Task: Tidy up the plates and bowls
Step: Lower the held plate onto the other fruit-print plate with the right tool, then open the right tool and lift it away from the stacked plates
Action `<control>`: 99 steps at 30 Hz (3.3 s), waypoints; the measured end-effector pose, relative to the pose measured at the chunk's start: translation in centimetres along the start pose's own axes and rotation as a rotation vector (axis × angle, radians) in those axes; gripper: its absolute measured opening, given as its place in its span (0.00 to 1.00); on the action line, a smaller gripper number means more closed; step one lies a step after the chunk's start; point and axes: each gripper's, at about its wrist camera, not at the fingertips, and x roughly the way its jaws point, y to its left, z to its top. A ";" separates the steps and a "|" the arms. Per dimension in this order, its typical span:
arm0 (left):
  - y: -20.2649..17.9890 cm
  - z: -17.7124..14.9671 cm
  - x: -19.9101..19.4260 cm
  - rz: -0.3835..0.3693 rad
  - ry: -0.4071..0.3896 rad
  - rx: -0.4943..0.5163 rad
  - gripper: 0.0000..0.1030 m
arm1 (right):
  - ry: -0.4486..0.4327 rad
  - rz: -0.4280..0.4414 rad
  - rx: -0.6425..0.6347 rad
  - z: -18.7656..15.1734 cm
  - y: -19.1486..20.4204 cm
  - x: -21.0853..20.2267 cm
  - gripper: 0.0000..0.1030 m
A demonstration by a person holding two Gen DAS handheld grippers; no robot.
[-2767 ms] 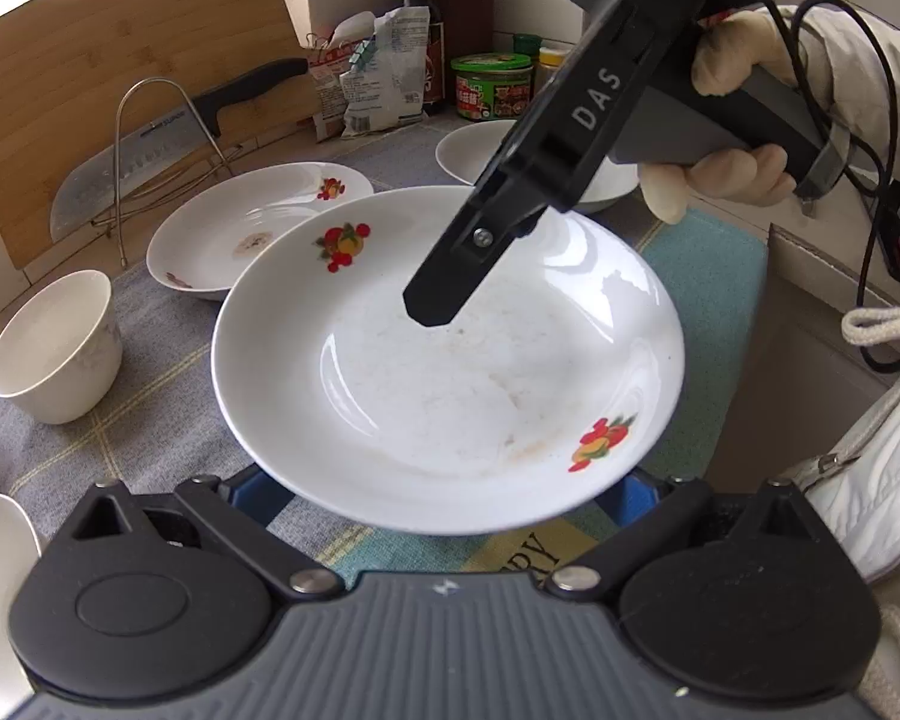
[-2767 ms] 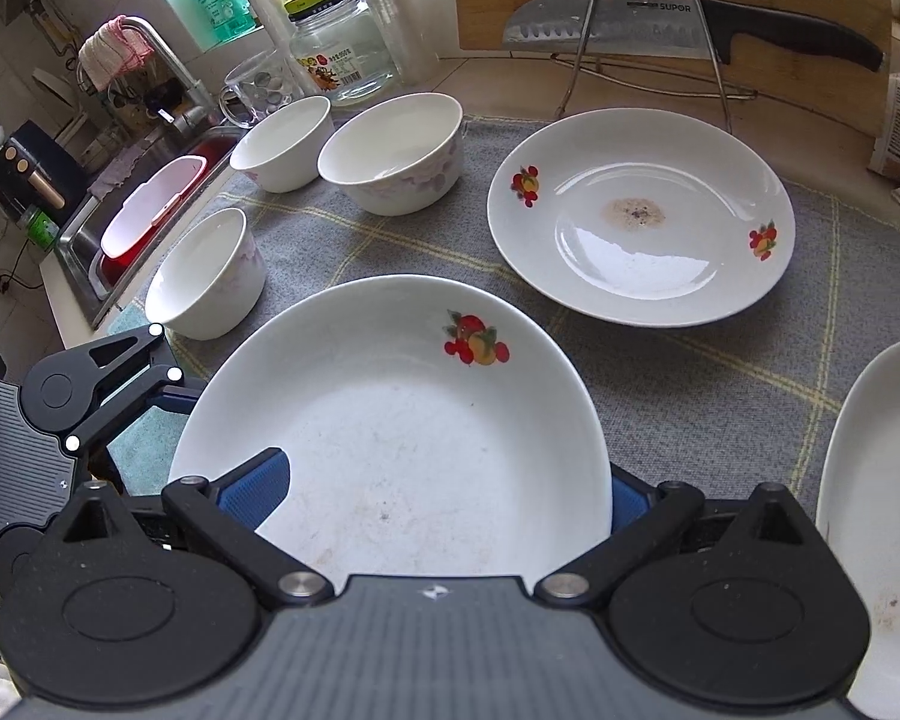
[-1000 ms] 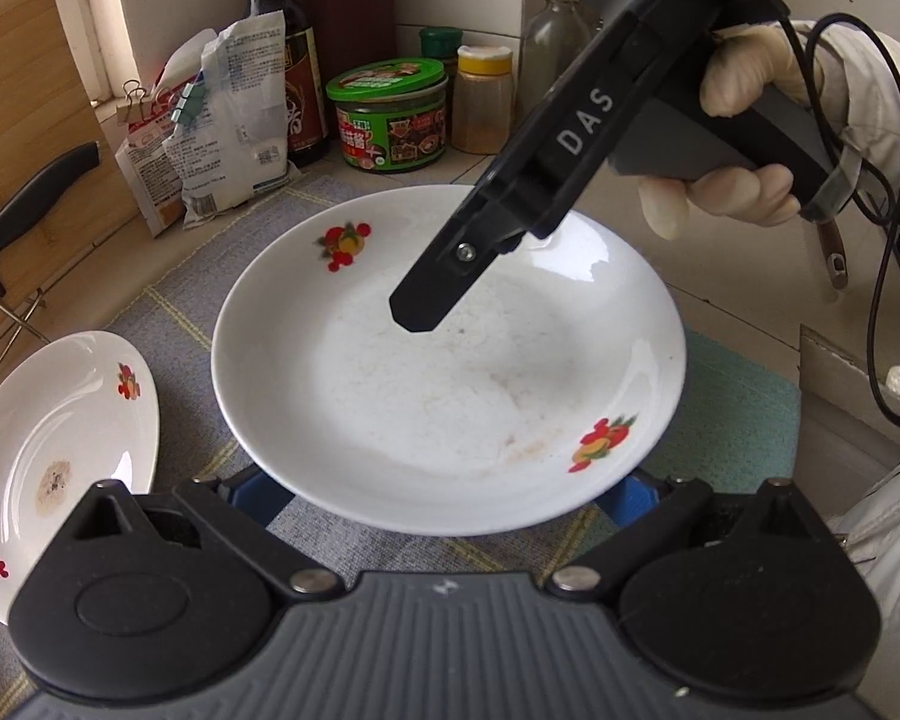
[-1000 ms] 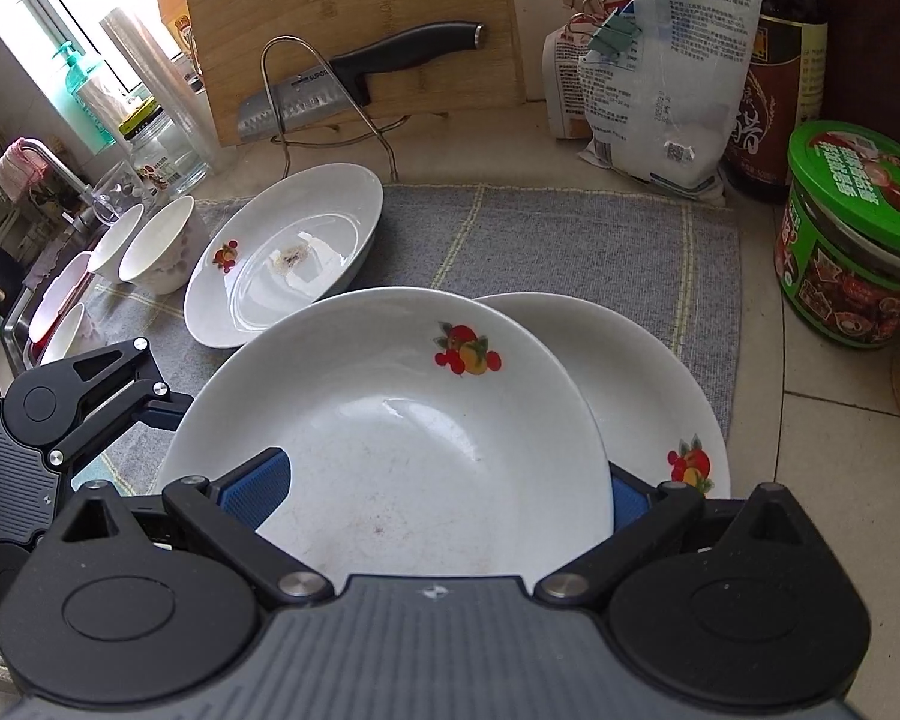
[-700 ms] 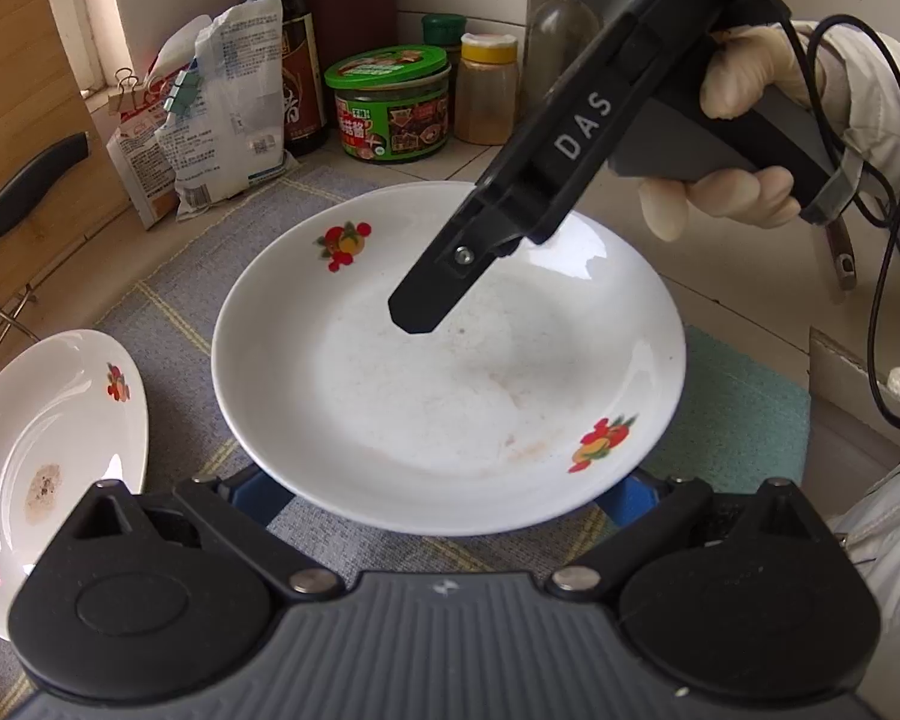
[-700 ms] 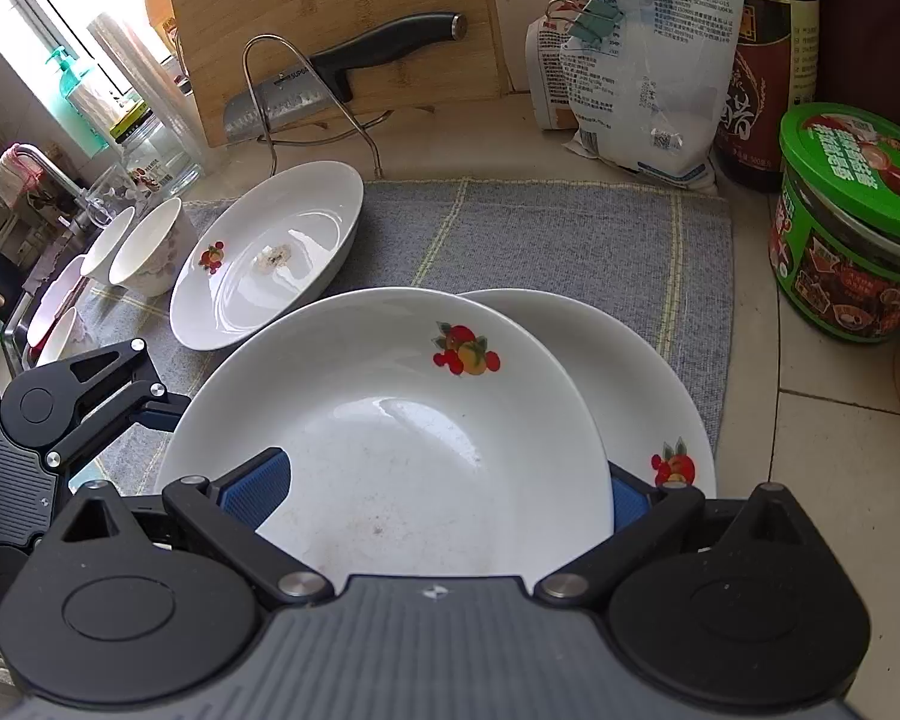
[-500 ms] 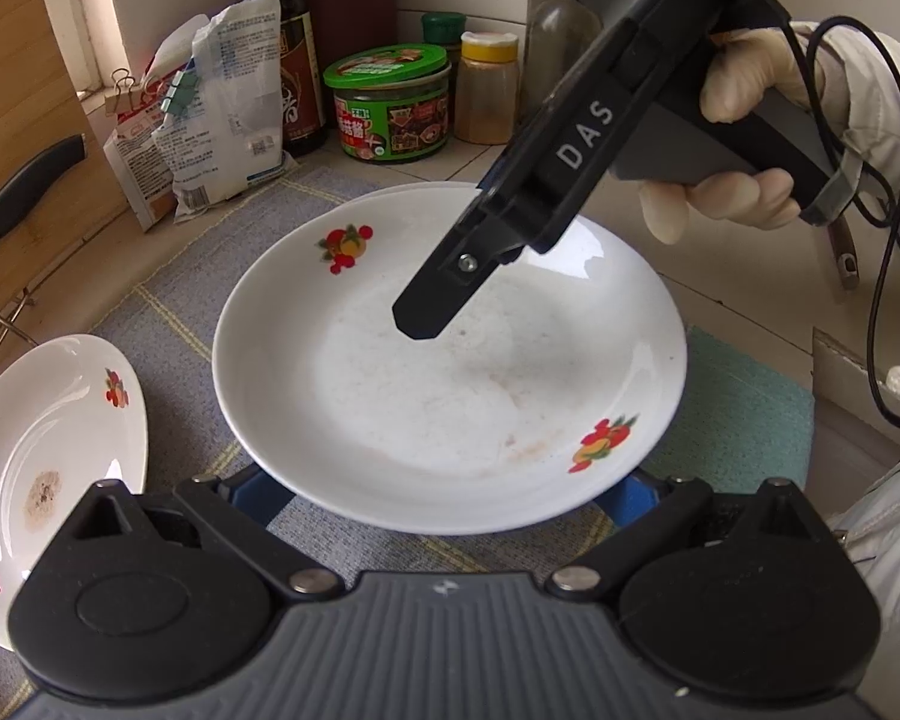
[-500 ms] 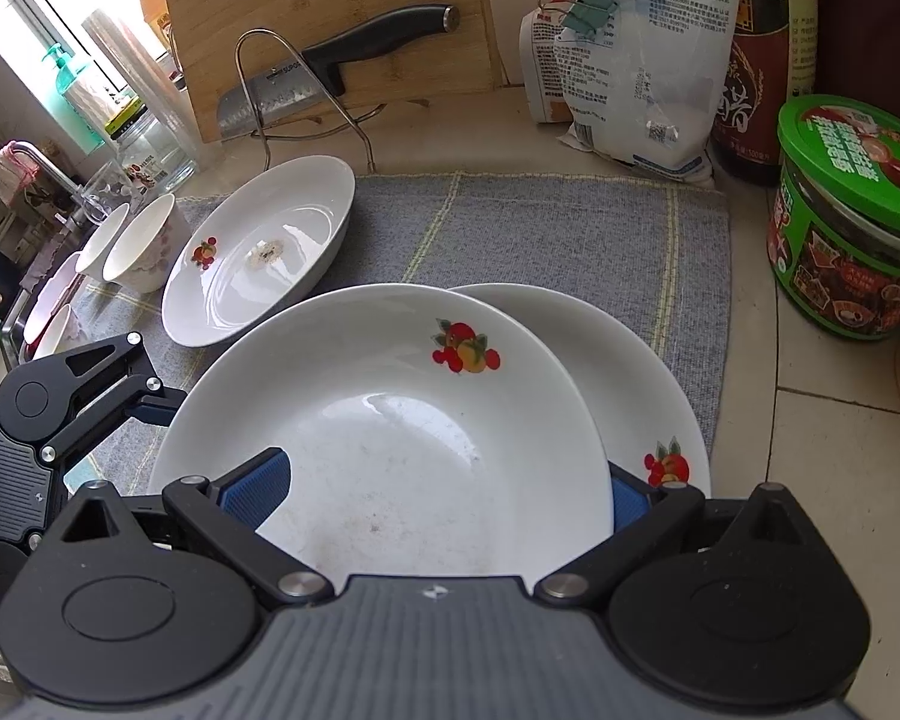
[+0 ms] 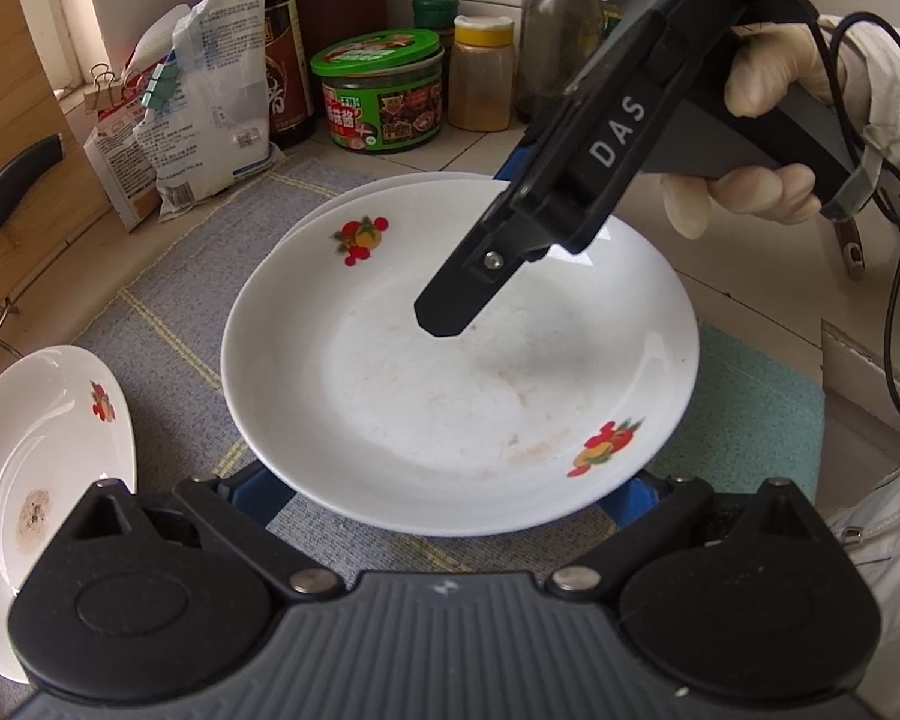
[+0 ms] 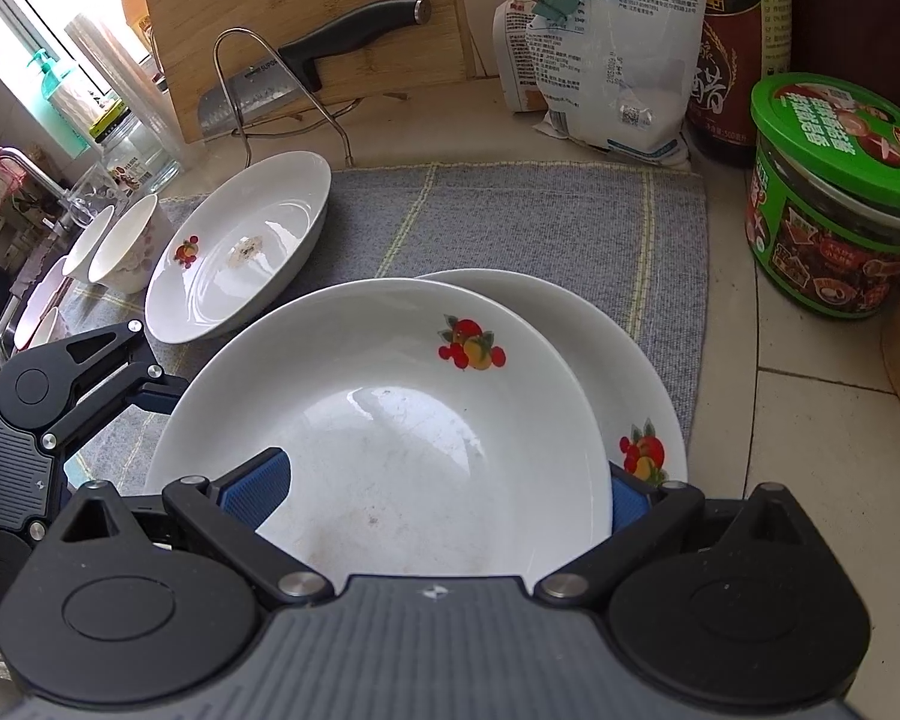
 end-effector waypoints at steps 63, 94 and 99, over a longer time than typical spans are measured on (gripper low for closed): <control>1.2 -0.7 0.7 0.069 -0.005 -0.034 0.99 | 0.006 -0.159 -0.008 -2.3 1.4 -3.1 1.00; 0.7 -3.1 -6.2 0.227 -0.132 -0.260 0.99 | -0.148 -0.328 -0.252 -1.6 8.1 -3.4 1.00; 1.1 -4.3 -8.4 0.315 -0.168 -0.359 0.99 | -0.199 -0.331 -0.289 -1.7 9.3 -3.2 1.00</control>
